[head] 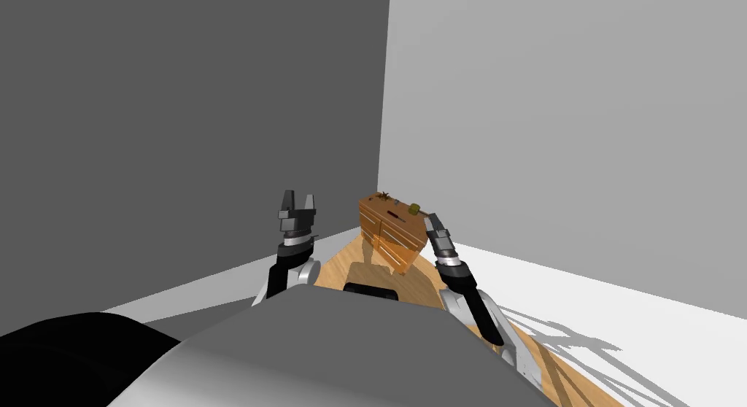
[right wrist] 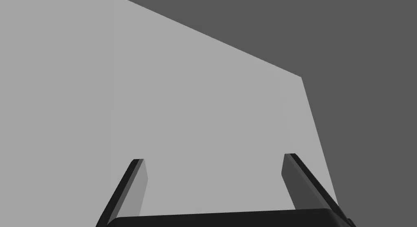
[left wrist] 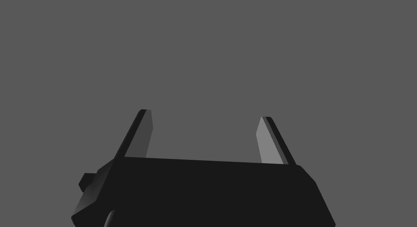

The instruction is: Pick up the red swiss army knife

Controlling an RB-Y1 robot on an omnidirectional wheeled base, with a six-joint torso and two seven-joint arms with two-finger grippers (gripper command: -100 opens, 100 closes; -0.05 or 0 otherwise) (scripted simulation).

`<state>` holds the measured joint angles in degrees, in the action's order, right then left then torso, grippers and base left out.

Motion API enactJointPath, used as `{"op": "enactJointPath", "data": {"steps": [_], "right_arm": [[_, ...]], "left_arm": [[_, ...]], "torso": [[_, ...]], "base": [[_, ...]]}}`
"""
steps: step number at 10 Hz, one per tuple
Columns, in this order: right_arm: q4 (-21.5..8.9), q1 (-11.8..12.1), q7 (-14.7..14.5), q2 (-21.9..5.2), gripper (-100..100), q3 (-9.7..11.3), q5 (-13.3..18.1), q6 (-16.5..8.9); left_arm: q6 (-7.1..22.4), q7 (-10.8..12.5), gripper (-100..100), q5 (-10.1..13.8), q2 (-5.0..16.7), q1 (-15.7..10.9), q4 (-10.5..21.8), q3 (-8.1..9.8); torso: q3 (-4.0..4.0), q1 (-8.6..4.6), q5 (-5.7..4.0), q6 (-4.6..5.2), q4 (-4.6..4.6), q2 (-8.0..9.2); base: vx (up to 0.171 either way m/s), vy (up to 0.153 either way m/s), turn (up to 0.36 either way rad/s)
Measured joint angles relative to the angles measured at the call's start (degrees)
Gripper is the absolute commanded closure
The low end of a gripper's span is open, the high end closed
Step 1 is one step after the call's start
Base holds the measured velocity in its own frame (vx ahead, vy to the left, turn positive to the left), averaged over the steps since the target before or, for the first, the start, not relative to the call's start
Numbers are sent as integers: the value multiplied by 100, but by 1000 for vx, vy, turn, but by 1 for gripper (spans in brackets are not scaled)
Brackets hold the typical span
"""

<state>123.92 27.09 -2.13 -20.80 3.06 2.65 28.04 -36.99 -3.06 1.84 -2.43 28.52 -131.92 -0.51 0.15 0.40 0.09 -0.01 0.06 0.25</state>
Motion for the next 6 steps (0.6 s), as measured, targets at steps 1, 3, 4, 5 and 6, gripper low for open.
{"op": "enactJointPath", "data": {"steps": [1,3,4,5,6], "right_arm": [[-147,-34,9,-170,-100,46,59,11],[-320,-57,28,-486,-100,98,127,18],[-393,-55,32,-600,-100,120,152,39],[-499,-78,32,-764,-100,174,204,37],[-589,-73,33,-875,-100,195,228,71]], "left_arm": [[0,0,0,0,0,0,0,0],[0,0,0,0,0,0,0,0],[0,0,0,0,0,1,0,1],[0,0,0,0,0,0,0,0],[0,0,0,0,1,1,0,1]], "torso": [[0,21,4,-1,0,1],[-3,-3,0,0,-1,-5],[-5,-15,-2,1,-2,-10],[-7,-12,-2,-1,-3,-12],[-8,-15,-2,1,-3,-14]], "base": [[-59,131,10],[-44,81,43],[-33,83,78],[-27,75,38],[-26,83,84]]}}
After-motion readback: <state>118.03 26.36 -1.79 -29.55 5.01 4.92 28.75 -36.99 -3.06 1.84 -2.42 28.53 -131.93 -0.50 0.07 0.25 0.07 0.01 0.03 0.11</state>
